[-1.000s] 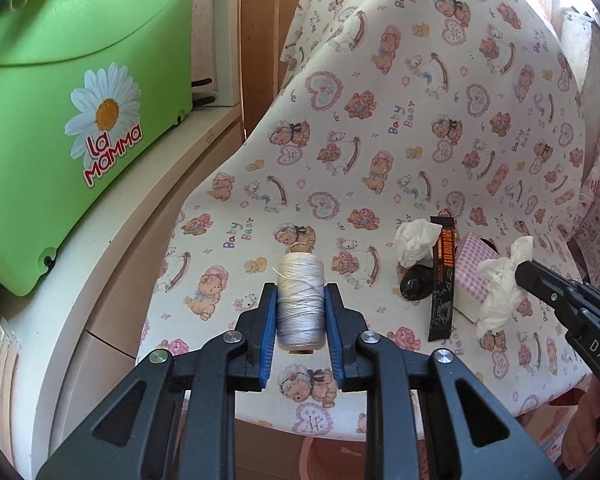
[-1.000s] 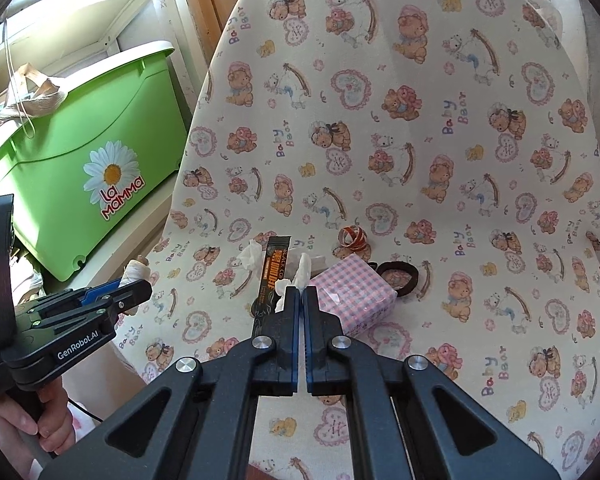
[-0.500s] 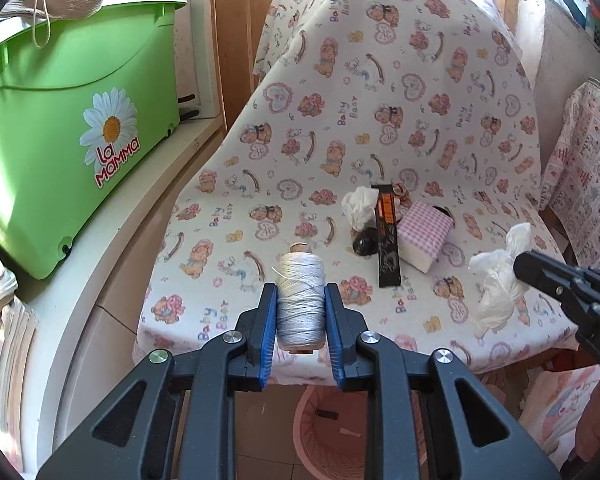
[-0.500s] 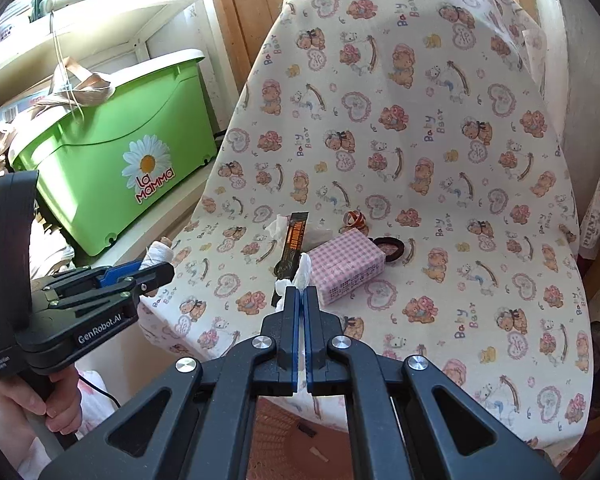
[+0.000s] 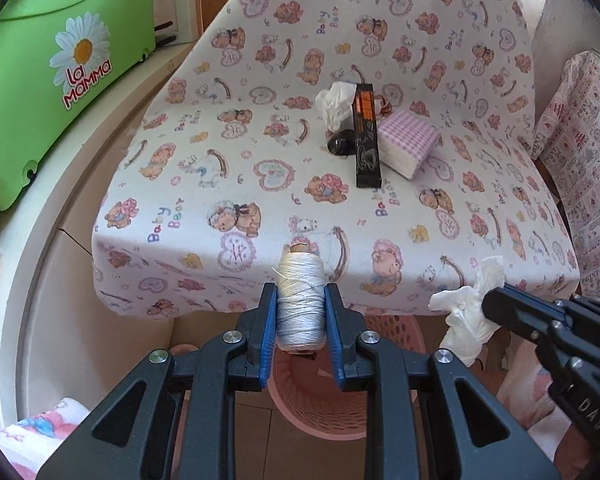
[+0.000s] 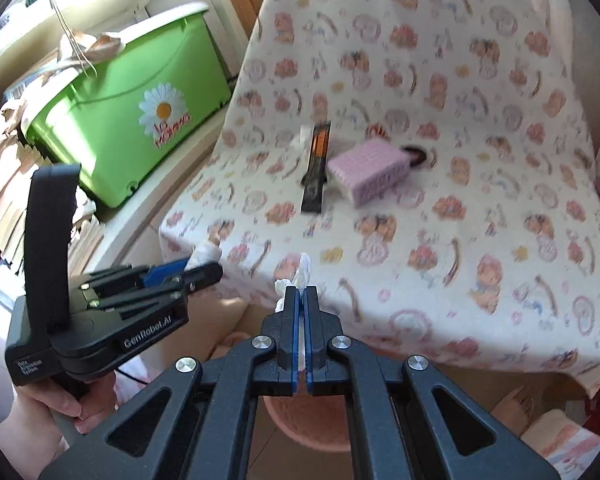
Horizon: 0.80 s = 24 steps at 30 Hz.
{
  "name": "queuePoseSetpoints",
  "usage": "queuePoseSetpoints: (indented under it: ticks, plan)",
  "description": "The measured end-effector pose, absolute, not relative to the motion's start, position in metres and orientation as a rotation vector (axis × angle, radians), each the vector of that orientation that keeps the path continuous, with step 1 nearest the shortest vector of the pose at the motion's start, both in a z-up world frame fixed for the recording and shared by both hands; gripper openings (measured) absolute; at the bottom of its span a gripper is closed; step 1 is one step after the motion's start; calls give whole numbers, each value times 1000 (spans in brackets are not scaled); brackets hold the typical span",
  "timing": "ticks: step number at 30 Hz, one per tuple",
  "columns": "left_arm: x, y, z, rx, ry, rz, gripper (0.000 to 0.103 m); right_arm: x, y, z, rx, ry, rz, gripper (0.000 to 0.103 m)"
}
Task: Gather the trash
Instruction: 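Carry spool and tissue over the pink wastebasket and open both tools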
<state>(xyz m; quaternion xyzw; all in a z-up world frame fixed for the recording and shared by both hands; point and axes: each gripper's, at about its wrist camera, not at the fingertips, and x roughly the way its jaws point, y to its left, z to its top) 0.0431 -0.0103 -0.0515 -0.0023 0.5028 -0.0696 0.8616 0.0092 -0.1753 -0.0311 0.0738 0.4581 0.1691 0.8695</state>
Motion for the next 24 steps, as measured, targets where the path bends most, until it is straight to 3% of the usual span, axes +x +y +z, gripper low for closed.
queuePoseSetpoints:
  ticks: [10, 24]
  plan:
    - [44, -28, -109, 38, 1303, -185, 22, 11, -165, -97, 145, 1192, 360, 3]
    - [64, -32, -186, 56, 1423, -117, 22, 25, -181, -192, 168, 1360, 238, 3]
